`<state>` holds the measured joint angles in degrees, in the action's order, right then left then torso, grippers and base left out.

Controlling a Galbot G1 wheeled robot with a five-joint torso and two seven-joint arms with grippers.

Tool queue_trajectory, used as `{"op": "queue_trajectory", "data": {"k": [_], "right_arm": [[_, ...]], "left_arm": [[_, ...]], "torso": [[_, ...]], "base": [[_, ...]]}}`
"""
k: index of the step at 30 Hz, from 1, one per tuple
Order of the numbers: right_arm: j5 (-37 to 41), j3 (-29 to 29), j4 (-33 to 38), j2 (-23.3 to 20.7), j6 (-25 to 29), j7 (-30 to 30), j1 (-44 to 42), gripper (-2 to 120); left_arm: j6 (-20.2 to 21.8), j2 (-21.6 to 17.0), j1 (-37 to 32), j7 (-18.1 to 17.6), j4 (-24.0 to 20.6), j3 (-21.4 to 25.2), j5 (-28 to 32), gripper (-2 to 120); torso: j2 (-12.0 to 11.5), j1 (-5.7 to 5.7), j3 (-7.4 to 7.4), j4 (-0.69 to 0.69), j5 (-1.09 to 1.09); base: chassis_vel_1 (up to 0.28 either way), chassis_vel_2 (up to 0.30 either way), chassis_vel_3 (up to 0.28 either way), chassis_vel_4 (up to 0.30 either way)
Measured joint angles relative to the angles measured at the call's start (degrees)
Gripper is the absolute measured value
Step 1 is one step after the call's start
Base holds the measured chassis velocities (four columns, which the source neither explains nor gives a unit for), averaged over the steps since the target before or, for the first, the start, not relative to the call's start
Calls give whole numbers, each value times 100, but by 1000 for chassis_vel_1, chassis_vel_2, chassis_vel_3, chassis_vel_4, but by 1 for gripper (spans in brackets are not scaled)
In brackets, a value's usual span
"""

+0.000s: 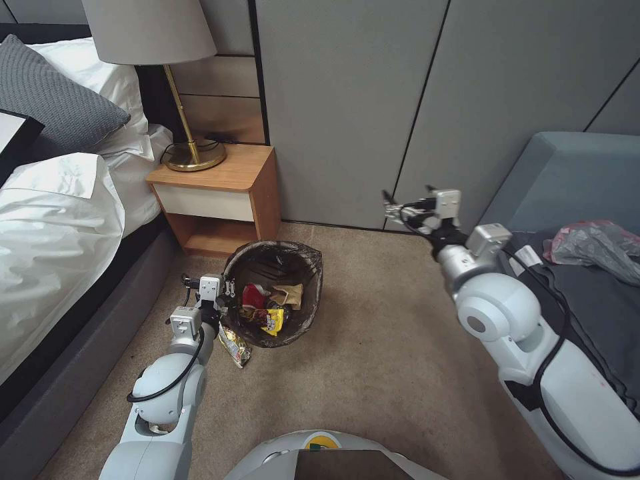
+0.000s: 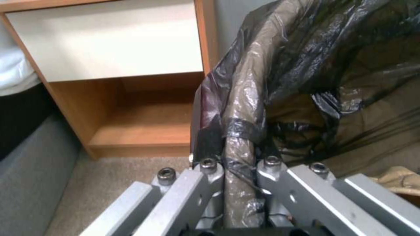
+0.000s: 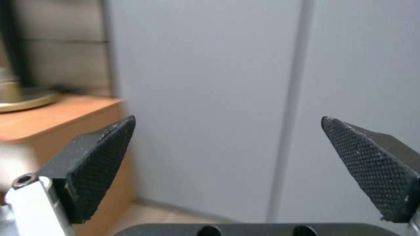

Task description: Pick up the trash bin, then pick up the garbage from the floor and place it into the trash bin.

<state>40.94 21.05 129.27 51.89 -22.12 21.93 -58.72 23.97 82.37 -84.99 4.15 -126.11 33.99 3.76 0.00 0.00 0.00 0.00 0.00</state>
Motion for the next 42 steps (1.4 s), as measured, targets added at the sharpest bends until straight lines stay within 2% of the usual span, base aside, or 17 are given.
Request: {"op": "queue_trajectory", "data": {"k": [2, 4, 5, 6, 9, 10, 11, 13, 14, 15, 16, 25, 42], "right_arm": [[-103, 78, 0, 15, 42, -7, -75, 100], [-573, 337, -22, 109, 260, -41, -374, 100], [-1313, 576, -166, 365, 786, -138, -910, 100], [-1313, 576, -166, 365, 786, -138, -910, 100], [-2327, 706, -320, 1031, 1305, -211, -1661, 100], [-2327, 706, -320, 1031, 1305, -211, -1661, 100], [-2741, 736, -406, 1473, 1479, -255, -1932, 100], [-3270, 781, -565, 2046, 1794, -371, -2249, 100], [-3270, 781, -565, 2046, 1794, -371, -2249, 100], [-3530, 799, -688, 2349, 2085, -441, -2434, 100], [-3620, 801, -741, 2447, 2205, -463, -2502, 100], [-3983, 842, -909, 2770, 2532, -493, -2628, 100], [-4084, 920, -1092, 2707, 2629, -462, -2475, 100]], "left_arm": [[0, -4, -5, 0, 1, -2, 0, 2], [0, -10, -27, 0, 1, -11, 0, 2], [-6, -13, -64, -1, 1, -42, 0, 2], [-6, -13, -64, -1, 1, -42, 0, 2], [-43, -11, -142, 0, -2, -104, -35, 2], [-43, -11, -142, 0, -2, -104, -35, 2], [-67, -11, -182, 2, -16, -123, -48, 2], [-96, -3, -250, 2, -55, -168, -53, 2], [-96, -3, -250, 2, -55, -168, -53, 2], [-128, -2, -299, 3, -67, -235, -60, 2], [-166, -3, -321, 7, -72, -277, -77, 2], [-357, 15, -371, -17, -126, -497, -206, 2], [-394, 74, -378, 39, -260, -427, -251, 2]], "torso": [[0, 0, 0, 0, 0], [0, 0, 0, -1, -1], [0, 0, 0, 0, 1], [0, 0, 0, 0, 1], [0, 0, 0, -1, -1], [0, 0, 0, -1, -1], [0, 0, 0, -1, -1], [0, 0, 0, 1, 0], [0, 0, 0, 1, 0], [0, 0, 0, 0, -2], [0, 0, 0, 0, -1], [0, 0, 0, 0, -1], [0, 0, 0, 0, 0]], "base": [[0, 0, 0, 0], [0, 0, 0, 0], [0, 0, 0, 0], [0, 0, 0, 0], [0, 0, 0, 0], [0, 0, 0, 0], [0, 0, 0, 0], [0, 0, 0, 0], [0, 0, 0, 0], [0, 0, 0, 0], [0, 0, 0, 0], [0, 0, 0, 0], [0, 0, 0, 0]]}}
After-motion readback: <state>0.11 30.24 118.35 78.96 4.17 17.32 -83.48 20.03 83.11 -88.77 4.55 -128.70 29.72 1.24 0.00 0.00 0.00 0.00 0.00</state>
